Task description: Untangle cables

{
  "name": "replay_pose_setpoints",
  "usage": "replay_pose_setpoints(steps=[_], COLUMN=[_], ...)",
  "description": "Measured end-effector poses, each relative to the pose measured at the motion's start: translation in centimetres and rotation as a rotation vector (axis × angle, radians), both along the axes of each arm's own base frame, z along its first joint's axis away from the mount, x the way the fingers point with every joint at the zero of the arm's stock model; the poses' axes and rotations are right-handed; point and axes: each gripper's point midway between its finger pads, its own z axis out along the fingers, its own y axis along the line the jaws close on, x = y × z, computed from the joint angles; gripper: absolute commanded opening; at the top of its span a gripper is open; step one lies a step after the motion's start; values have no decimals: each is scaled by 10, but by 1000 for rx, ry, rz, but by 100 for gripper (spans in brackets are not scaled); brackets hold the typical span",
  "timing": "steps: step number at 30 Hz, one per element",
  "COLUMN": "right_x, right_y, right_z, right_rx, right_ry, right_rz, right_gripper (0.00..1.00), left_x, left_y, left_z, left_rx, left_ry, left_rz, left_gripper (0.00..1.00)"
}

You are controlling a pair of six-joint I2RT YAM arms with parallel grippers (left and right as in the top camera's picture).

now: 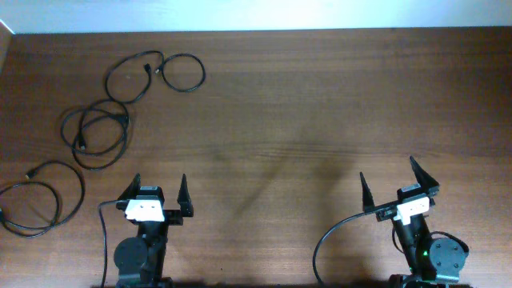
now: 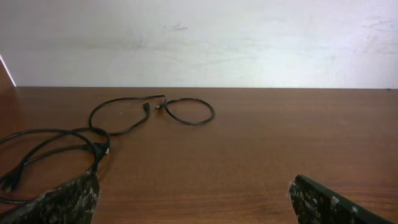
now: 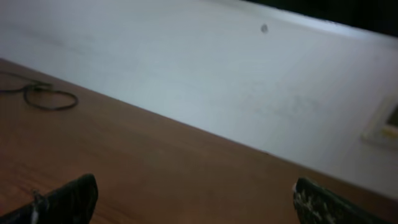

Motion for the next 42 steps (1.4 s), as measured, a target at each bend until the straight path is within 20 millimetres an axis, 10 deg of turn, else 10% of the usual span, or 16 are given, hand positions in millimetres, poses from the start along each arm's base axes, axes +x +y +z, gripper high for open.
replay_pose_setpoints(steps=[12, 42], right_x=[-1, -1], right_y=[-27, -26], right_z=[-34, -36], right_rx=[266, 274], right_ry=[171, 177], right_rz=[-178, -194], right_gripper=[99, 99], left_x=[0, 0], left_y=[0, 0], left_z=[0, 0], left_rx=[0, 0], left_ry=[0, 0], left_rz=[0, 0], left_gripper=[99, 99])
